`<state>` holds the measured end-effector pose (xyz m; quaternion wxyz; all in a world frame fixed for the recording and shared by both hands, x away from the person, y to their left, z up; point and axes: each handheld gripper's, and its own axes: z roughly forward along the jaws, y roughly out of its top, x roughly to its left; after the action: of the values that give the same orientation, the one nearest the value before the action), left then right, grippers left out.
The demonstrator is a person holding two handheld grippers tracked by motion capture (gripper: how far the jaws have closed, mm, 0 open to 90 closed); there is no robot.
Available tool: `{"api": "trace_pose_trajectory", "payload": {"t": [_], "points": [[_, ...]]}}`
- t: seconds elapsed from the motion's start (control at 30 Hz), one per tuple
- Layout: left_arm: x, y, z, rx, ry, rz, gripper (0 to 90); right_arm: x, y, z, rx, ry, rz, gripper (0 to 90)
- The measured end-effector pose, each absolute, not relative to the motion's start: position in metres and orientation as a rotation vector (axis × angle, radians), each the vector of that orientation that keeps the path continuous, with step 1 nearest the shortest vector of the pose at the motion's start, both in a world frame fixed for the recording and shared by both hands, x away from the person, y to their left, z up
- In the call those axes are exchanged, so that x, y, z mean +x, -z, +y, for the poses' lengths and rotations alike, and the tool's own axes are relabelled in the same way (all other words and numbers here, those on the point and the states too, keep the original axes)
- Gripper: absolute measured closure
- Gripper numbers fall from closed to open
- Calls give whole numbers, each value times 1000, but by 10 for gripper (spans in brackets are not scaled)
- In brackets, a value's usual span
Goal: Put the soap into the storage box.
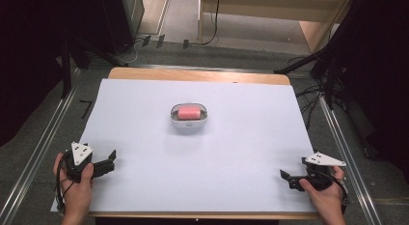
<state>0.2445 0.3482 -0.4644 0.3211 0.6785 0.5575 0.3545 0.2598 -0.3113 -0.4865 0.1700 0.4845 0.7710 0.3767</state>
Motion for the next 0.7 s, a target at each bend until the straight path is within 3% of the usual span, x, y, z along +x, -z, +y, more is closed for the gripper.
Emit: {"api": "trace_pose_trajectory", "payload": {"t": [0.7], "points": [[245,464,348,1789,-928,1465,56,245,492,-326,1390,-1159,2077,0]]}}
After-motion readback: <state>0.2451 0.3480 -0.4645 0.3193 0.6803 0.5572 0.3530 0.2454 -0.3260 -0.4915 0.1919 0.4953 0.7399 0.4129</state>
